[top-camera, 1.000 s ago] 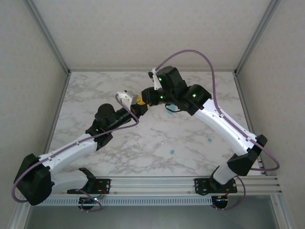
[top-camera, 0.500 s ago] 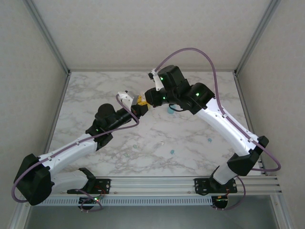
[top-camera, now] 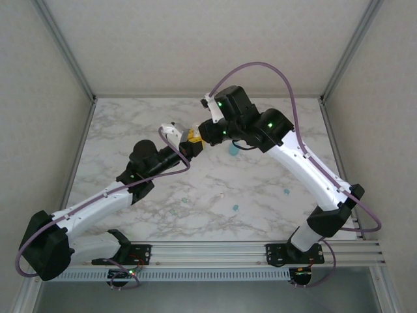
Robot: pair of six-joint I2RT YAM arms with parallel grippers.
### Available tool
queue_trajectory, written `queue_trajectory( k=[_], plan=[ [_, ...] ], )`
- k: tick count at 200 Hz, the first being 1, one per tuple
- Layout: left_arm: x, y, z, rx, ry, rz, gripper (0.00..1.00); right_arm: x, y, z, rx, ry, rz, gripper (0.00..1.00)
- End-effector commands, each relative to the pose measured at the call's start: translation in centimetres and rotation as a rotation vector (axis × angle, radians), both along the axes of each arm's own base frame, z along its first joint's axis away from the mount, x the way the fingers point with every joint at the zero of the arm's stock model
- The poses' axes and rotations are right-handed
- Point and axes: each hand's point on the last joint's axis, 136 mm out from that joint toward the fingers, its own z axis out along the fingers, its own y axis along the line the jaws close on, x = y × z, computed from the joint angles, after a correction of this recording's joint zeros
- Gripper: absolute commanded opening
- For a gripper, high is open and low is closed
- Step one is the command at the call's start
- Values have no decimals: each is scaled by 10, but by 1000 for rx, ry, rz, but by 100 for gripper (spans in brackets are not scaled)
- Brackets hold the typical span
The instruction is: Insert the wireless bluetooth earbuds into the charging case
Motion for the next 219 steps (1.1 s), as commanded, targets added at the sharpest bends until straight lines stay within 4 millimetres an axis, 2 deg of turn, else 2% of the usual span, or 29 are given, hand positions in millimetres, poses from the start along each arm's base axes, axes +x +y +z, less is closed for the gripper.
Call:
queue_trajectory(
  k=[1,46,102,183,219],
  plan=[
    [-5,-5,27,-34,-65,-30,12,-4,4,-6,-38,11,35,21],
    [-6,-5,24,-23,-62,-37,12,-6,11,-5,-38,16,68,22],
    [-4,-6,23,-23,-59,-33,12,-11,20,-2,4,37,101,27],
    [-3,-6,24,-33,-57,-34,12,-17,29,6,119,85,95,31],
    [-5,-5,25,-36,-59,-34,12,-9,22,5,109,70,32,33]
  ],
)
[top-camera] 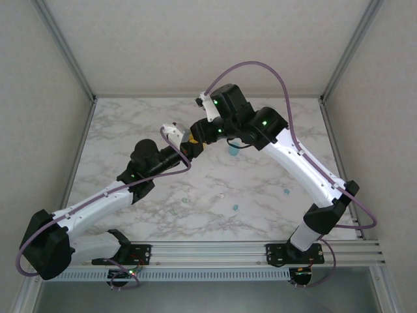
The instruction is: Insert the wireless bluetooth earbuds into the charging case
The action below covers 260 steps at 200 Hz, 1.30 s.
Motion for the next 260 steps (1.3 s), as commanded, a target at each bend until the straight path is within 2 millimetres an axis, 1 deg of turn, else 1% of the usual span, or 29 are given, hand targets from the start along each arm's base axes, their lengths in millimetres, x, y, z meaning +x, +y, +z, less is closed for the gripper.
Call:
queue_trajectory(
  k=[1,24,37,46,61,74,89,106,123,130,138,143,172,185,199,245,260],
  plan=[
    [-5,-3,29,-53,-71,-25,12,-8,0,6,36,20,-7,33],
    [-5,-2,30,-54,-75,-18,12,-7,-5,13,51,5,-34,38],
    [-5,0,30,-54,-80,-10,12,-10,-8,24,92,-6,-41,39],
    [-5,2,30,-56,-86,-3,12,-11,-11,31,120,-18,-53,43],
    [-6,2,30,-55,-91,-6,12,-12,-20,40,157,-37,-83,44],
    [-8,2,32,-59,-96,-11,12,-14,-25,43,175,-42,-88,44],
    [-8,2,33,-61,-97,-16,12,-13,-28,41,176,-38,-95,44],
    [-11,-1,34,-63,-98,-35,12,-12,-26,37,170,-22,-91,42],
    [-10,2,35,-64,-101,-22,12,-14,-27,37,175,-7,-84,34],
    [-11,3,36,-66,-105,-18,11,-17,-23,38,192,3,-62,29],
    [-12,3,37,-70,-106,-20,11,-19,-19,37,206,20,-39,21],
    [-12,3,39,-73,-109,-25,11,-20,-17,36,207,30,-30,19],
    [-15,3,42,-80,-109,-34,11,-14,-16,19,141,59,-50,18],
    [-16,4,42,-81,-110,-37,11,-12,-17,14,124,60,-53,18],
    [-17,4,43,-82,-110,-41,11,-10,-18,12,113,55,-61,17],
    [-21,2,41,-72,-105,-63,11,-5,-17,17,122,23,-67,18],
    [-21,2,41,-75,-107,-67,11,-3,-16,15,109,14,-64,19]
  ],
)
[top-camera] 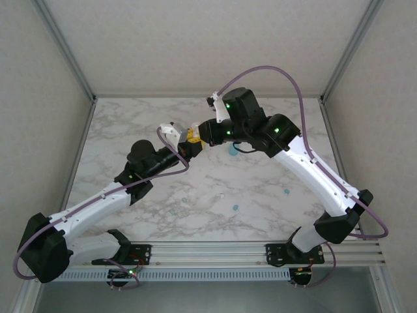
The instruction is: Insert the wireless bluetooth earbuds into the charging case
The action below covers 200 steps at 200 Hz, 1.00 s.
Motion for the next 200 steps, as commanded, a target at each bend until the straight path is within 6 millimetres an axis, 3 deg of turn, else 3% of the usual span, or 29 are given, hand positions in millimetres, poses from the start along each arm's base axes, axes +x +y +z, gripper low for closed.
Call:
queue_trajectory(
  k=[1,37,82,117,142,172,190,200],
  plan=[
    [-15,-1,27,-47,-73,-53,11,8,-2,4,-13,-34,-11,19],
    [-17,-3,28,-44,-75,-69,11,10,0,-4,-54,-40,6,19],
    [-11,3,25,-45,-70,-18,12,3,0,10,-5,-57,23,25],
    [-6,11,25,-56,-78,31,12,-5,-22,34,68,-122,-27,32],
    [-7,11,24,-55,-79,27,12,-3,-45,35,64,-141,-108,35],
    [-6,14,23,-59,-78,36,12,8,-80,5,1,-79,-257,40],
    [-5,20,21,-61,-70,58,12,16,-104,-33,-24,39,-357,40],
    [-4,25,18,-54,-65,75,12,16,-113,-64,-53,117,-393,40]
  ],
)
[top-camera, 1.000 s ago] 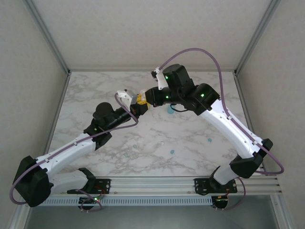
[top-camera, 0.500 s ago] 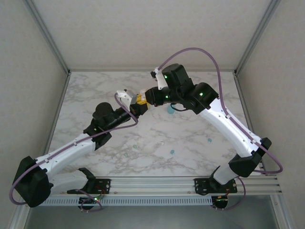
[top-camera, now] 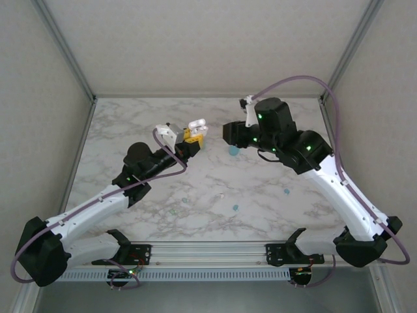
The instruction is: Insert the wireless bluetooth earbuds into the charging case
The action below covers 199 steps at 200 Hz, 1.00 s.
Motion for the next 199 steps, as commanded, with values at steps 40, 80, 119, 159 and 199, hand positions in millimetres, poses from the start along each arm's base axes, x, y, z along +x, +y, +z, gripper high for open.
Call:
queue_trajectory(
  k=[40,80,119,159,199],
  plan=[
    [-10,39,-2,-16,-9,112,12,-19,-20,-184,-113,600,-113,42],
    [-18,65,-3,-21,-18,198,12,-55,9,-260,-135,824,-47,44],
    [-24,77,4,-5,-44,235,13,-77,30,-294,-229,893,5,46],
    [-25,76,8,9,-53,229,13,-74,29,-317,-299,896,-30,53],
    [-24,74,9,15,-54,221,13,-72,26,-332,-342,902,-49,53]
  ],
)
